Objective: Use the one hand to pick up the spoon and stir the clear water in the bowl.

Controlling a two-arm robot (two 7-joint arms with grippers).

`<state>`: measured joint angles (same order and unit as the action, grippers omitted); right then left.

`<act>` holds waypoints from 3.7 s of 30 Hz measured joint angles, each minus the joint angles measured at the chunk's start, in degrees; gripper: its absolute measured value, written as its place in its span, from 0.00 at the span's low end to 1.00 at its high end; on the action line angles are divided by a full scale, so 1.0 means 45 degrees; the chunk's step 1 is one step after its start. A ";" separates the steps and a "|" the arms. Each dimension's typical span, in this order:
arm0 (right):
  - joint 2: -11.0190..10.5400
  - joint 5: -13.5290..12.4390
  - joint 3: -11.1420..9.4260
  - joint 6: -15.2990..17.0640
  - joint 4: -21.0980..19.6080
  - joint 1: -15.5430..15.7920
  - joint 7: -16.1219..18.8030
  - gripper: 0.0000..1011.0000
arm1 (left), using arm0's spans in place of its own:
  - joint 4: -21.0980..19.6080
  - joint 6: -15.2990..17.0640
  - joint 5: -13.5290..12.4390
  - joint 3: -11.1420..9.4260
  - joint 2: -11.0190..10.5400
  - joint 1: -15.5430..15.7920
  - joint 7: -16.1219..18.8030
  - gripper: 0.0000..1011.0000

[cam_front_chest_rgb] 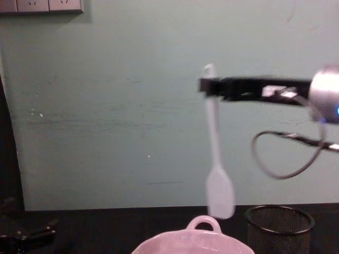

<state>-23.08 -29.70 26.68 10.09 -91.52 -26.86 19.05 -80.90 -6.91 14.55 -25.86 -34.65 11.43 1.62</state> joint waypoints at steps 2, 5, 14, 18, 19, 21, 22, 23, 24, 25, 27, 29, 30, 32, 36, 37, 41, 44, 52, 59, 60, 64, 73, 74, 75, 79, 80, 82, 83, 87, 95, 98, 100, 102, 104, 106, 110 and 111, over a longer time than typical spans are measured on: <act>0.0249 0.0175 0.0226 -0.0162 0.0300 -0.0133 0.0134 0.11 | 0.0000 0.0000 0.0000 0.0000 0.0000 0.0000 -0.0001 1.00; 0.0737 0.0473 0.0588 -0.0654 0.0949 -0.0279 0.0402 0.11 | 0.0000 0.0000 0.0000 0.0000 0.0000 -0.0001 -0.0001 1.00; 0.1800 0.0763 0.0822 -0.2626 0.2428 0.0083 0.1033 0.11 | 0.0000 0.0001 0.0000 0.0000 0.0000 0.0000 -0.0001 1.00; 0.1961 0.0847 0.0704 -0.3240 0.2715 0.0483 0.1181 0.11 | 0.0000 0.0000 0.0000 0.0000 0.0000 0.0000 -0.0001 1.00; 0.1971 0.0858 0.0691 -0.3299 0.2742 0.0551 0.1200 0.11 | 0.0000 0.0000 0.0000 0.0000 0.0001 0.0000 0.0000 1.00; 0.1978 0.0875 0.0650 -0.3373 0.2776 0.0694 0.1251 0.11 | 0.0000 0.0000 0.0001 0.0000 0.0000 0.0000 -0.0001 1.00; 0.1978 0.0884 0.0633 -0.3394 0.2781 0.0748 0.1260 0.11 | 0.0000 0.0000 0.0001 0.0000 0.0000 0.0000 0.0000 1.00; 0.1977 0.0910 0.0590 -0.3433 0.2785 0.0874 0.1269 0.11 | 0.0000 0.0000 0.0000 0.0000 0.0000 -0.0001 -0.0001 1.00; 0.1976 0.0932 0.0569 -0.3452 0.2782 0.0939 0.1270 0.11 | 0.0000 0.0001 0.0000 0.0000 0.0000 0.0000 -0.0001 1.00; 0.1967 0.0974 0.0528 -0.3454 0.2744 0.1076 0.1267 0.11 | 0.0000 0.0000 0.0000 0.0000 0.0000 0.0000 -0.0001 1.00; 0.1959 0.1016 0.0498 -0.3442 0.2659 0.1191 0.1260 0.11 | 0.0000 0.0001 0.0001 0.0000 0.0000 -0.0001 -0.0001 1.00; 0.1972 0.1089 0.0461 -0.3408 0.2569 0.1331 0.1257 0.11 | 0.0000 0.0000 0.0000 0.0000 0.0000 -0.0001 -0.0001 1.00; 0.1990 0.1107 0.0452 -0.3400 0.2556 0.1361 0.1257 0.11 | 0.0000 0.0000 0.0000 0.0000 0.0000 -0.0001 -0.0001 1.00; 0.2036 0.1154 0.0435 -0.3389 0.2555 0.1389 0.1260 0.11 | 0.0000 0.0000 0.0000 0.0000 0.0000 -0.0001 -0.0001 1.00; 0.2287 0.1259 0.0414 -0.3392 0.2934 0.1196 0.1376 0.11 | 0.0000 0.0000 0.0000 0.0000 0.0000 0.0000 -0.0001 1.00; 0.2350 0.1262 0.0405 -0.3406 0.3058 0.1123 0.1405 0.11 | 0.0000 0.0000 0.0000 0.0000 0.0000 -0.0001 -0.0001 1.00; 0.2680 0.1275 0.0351 -0.3527 0.3876 0.0634 0.1593 0.11 | 0.0000 0.0000 0.0000 0.0000 0.0000 0.0000 -0.0001 1.00; 0.2872 0.1348 0.0277 -0.3657 0.4522 0.0238 0.1674 0.11 | 0.0000 0.0001 0.0000 0.0000 0.0000 0.0000 -0.0001 1.00; 0.2734 0.1513 -0.0200 -0.3741 0.4874 -0.0003 0.1543 0.11 | 0.0000 0.0000 0.0000 0.0000 0.0000 0.0000 -0.0001 1.00; 0.2256 0.1585 -0.0592 -0.3492 0.4016 0.0619 0.1269 0.11 | 0.0000 0.0000 0.0000 0.0000 0.0000 0.0000 -0.0001 1.00; 0.2209 0.1585 -0.0622 -0.3458 0.3923 0.0703 0.1250 0.11 | 0.0000 0.0000 0.0000 0.0000 0.0000 -0.0001 -0.0001 1.00; 0.2004 0.1590 -0.0741 -0.3272 0.3381 0.1110 0.1154 0.11 | 0.0000 0.0000 0.0000 0.0000 0.0000 0.0000 -0.0001 1.00; 0.1873 0.1581 -0.0634 -0.2972 0.2377 0.1847 0.1100 0.11 | 0.0000 0.0000 0.0000 0.0000 0.0000 0.0000 -0.0001 1.00; 0.1896 0.1581 -0.0601 -0.2983 0.2354 0.1858 0.1126 0.11 | 0.0000 0.0000 0.0000 0.0000 0.0000 0.0000 -0.0001 1.00; 0.1924 0.1580 -0.0564 -0.3000 0.2339 0.1863 0.1164 0.11 | 0.0000 0.0000 0.0000 0.0000 0.0000 -0.0001 -0.0001 1.00; 0.2120 0.1542 -0.0366 -0.3062 0.2402 0.1805 0.1351 0.11 | 0.0000 0.0000 0.0000 0.0000 0.0000 -0.0001 -0.0001 1.00; 0.2166 0.1520 -0.0324 -0.3079 0.2446 0.1771 0.1387 0.11 | 0.0000 0.0000 0.0000 0.0000 0.0000 0.0000 0.0000 1.00; 0.2311 0.1466 -0.0195 -0.3122 0.2632 0.1638 0.1504 0.11 | 0.0000 0.0000 0.0000 0.0000 0.0000 -0.0001 0.0000 1.00; 0.2424 0.1430 -0.0111 -0.3153 0.2821 0.1515 0.1593 0.11 | 0.0000 0.0000 0.0000 0.0000 0.0000 0.0000 -0.0001 1.00; 0.2713 0.1368 0.0066 -0.3280 0.3328 0.1127 0.1772 0.11 | 0.0000 0.0000 0.0001 0.0000 0.0000 0.0000 -0.0001 1.00; 0.3152 0.1387 0.0246 -0.3534 0.4525 0.0239 0.1972 0.11 | 0.0000 0.0000 0.0001 0.0000 0.0000 -0.0001 -0.0001 1.00; 0.3201 0.1415 0.0211 -0.3610 0.4874 -0.0028 0.1974 0.11 | 0.0000 0.0000 0.0000 0.0000 0.0000 0.0000 0.0000 1.00; 0.3179 0.1440 0.0125 -0.3633 0.4986 -0.0128 0.1965 0.11 | 0.0001 0.0000 0.0000 0.0000 0.0001 -0.0001 -0.0001 1.00; 0.3138 0.1444 0.0059 -0.3636 0.4994 -0.0142 0.1917 0.11 | 0.0000 0.0000 0.0001 0.0000 0.0000 0.0000 -0.0001 1.00; 0.3005 0.1447 -0.0088 -0.3634 0.4907 -0.0098 0.1798 0.11 | 0.0000 0.0000 0.0000 0.0000 0.0000 0.0000 -0.0001 1.00; 0.2838 0.1444 -0.0262 -0.3600 0.4683 0.0036 0.1669 0.11 | 0.0000 0.0000 0.0000 0.0000 0.0000 0.0000 -0.0001 1.00; 0.2522 0.1410 -0.0522 -0.3479 0.4220 0.0378 0.1480 0.11 | 0.0001 0.0000 0.0001 0.0000 0.0000 -0.0001 -0.0001 1.00; 0.2451 0.1403 -0.0574 -0.3448 0.4100 0.0463 0.1447 0.11 | 0.0000 0.0000 0.0000 0.0000 0.0000 0.0000 -0.0001 1.00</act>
<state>-12.05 -23.39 24.10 -5.42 -73.07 -24.78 25.57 -80.90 -6.90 14.55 -25.86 -34.64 11.43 1.62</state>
